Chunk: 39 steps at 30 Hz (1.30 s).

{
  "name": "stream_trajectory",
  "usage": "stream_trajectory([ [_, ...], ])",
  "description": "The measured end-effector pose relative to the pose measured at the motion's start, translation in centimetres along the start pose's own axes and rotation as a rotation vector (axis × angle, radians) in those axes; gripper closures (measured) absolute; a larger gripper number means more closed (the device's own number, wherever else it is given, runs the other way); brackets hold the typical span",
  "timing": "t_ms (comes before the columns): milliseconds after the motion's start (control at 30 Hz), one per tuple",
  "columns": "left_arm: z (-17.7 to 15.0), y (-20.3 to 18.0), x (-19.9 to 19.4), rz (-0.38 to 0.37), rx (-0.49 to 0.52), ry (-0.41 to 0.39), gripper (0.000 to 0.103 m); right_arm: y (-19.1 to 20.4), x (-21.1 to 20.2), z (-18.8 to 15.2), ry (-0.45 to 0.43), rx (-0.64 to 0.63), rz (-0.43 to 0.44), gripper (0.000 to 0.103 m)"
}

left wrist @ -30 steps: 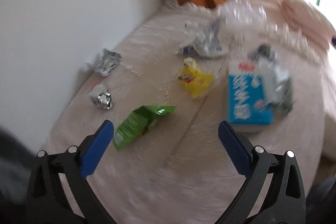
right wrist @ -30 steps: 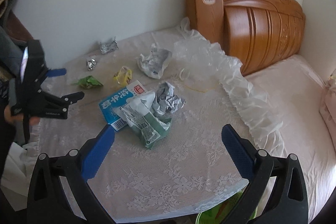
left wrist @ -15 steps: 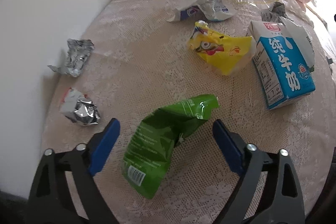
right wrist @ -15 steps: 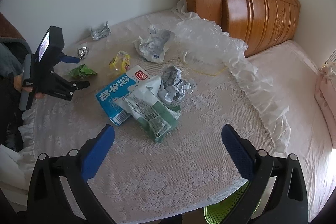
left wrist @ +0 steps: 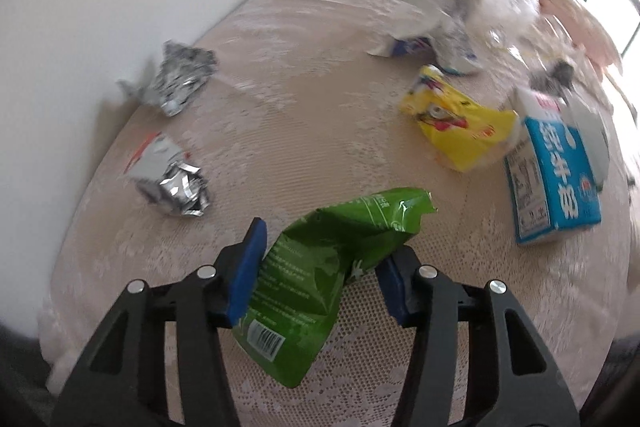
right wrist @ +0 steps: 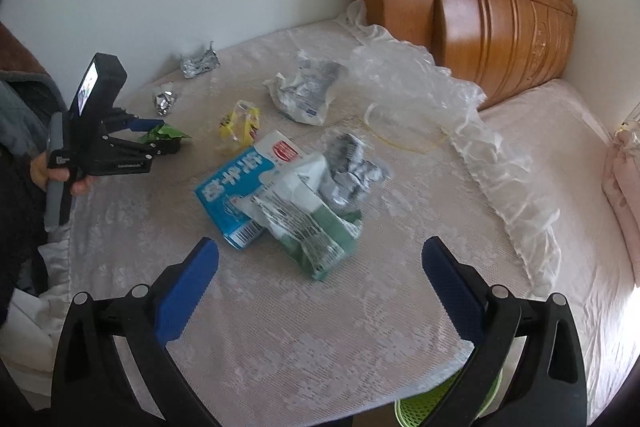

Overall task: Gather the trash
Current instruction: 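Grasp the green snack bag with the left tool while the right tool grasps the yellow Minion wrapper, then carry both wrappers to the green wastebasket and open both tools over it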

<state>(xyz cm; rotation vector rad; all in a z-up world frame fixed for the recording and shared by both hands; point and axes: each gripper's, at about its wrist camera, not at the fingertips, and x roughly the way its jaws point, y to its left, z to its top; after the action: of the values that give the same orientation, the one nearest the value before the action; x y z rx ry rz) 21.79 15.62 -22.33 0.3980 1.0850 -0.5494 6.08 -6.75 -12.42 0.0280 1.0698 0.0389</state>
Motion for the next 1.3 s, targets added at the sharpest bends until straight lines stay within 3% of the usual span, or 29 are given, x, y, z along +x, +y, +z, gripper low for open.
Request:
stream_trajectory([
  [167,-0.9,1.8,-1.2,0.036,-0.242,-0.031,0.053,1.9,2.0,3.5,-0.016,0.022,0.103,0.002],
  [300,-2.4,2.1,-2.2,0.075,-0.415,-0.058,0.053,5.1,5.9,7.6,-0.001,-0.019,0.096,0.002],
  [500,-4.1,2.0,-3.7,0.151,-0.577,-0.076,0.054,8.9,14.0,11.2,0.114,-0.053,0.008,0.002],
  [633,-5.5,2.6,-4.9,0.167,-0.672,-0.090,0.054,10.3,16.7,11.6,0.140,-0.098,-0.091,0.003],
  [767,-5.7,2.2,-6.1,0.212,-0.682,-0.121,0.054,11.2,18.6,11.2,0.180,-0.150,-0.134,0.020],
  [800,-5.6,2.1,-6.3,0.221,-0.679,-0.125,0.054,11.4,19.0,11.0,0.191,-0.160,-0.133,0.029],
  [833,-5.5,2.1,-6.5,0.226,-0.679,-0.129,0.054,11.3,19.1,10.8,0.197,-0.164,-0.128,0.044],
  [867,-5.4,2.0,-6.9,0.224,-0.679,-0.134,0.054,11.3,19.1,10.6,0.193,-0.160,-0.111,0.049],
  [933,-5.3,1.8,-7.3,0.219,-0.679,-0.140,0.054,11.2,19.0,10.7,0.193,-0.147,-0.088,0.070],
  [1067,-5.2,1.2,-8.4,0.211,-0.676,-0.142,0.055,10.5,17.1,11.2,0.157,-0.106,-0.005,0.074],
  [1300,-4.4,-1.8,-11.1,0.174,-0.642,-0.184,0.055,7.6,9.7,10.6,0.024,-0.019,0.201,0.074],
])
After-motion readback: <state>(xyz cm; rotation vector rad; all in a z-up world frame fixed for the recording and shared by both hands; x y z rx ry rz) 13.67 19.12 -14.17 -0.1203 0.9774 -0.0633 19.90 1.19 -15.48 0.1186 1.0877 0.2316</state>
